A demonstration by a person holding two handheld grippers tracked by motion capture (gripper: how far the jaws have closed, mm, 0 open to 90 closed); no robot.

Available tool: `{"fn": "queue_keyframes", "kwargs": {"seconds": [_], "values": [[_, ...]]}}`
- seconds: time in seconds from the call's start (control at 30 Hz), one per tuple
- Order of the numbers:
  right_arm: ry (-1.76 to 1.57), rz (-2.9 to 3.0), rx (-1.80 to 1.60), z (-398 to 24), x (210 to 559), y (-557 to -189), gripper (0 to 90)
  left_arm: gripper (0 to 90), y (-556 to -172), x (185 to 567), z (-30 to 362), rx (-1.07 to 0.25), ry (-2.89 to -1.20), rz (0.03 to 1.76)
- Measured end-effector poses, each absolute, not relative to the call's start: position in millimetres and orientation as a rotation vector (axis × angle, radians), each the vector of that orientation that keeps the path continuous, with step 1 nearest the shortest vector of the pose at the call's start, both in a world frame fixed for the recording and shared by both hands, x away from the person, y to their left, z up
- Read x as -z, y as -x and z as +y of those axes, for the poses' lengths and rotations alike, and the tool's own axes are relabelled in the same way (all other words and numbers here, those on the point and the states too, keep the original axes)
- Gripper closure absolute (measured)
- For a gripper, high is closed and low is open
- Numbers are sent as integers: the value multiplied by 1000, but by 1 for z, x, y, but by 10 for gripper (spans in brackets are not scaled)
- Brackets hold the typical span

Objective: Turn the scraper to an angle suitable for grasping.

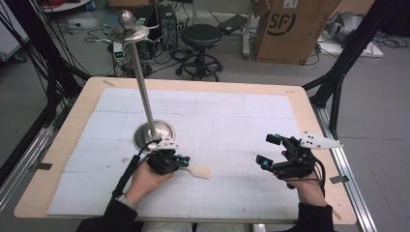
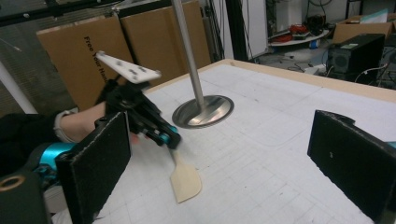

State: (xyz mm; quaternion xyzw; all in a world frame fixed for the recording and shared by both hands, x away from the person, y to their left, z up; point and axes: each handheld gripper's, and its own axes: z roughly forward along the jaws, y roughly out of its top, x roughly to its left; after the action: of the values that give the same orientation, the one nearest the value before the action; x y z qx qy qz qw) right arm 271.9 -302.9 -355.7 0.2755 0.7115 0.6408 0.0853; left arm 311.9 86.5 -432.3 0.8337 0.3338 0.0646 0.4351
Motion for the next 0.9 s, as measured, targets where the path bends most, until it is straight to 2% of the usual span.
{"fn": "queue_keyframes", "kwargs": {"seconds": [0.17, 0.9], "values": [[-826, 2112, -1924, -306, 355, -272, 51, 900, -325, 445, 71, -162, -2119, 885], [-841, 2108, -1925, -308, 356, -275, 51, 900, -314, 447, 55, -119, -2127, 798]]}}
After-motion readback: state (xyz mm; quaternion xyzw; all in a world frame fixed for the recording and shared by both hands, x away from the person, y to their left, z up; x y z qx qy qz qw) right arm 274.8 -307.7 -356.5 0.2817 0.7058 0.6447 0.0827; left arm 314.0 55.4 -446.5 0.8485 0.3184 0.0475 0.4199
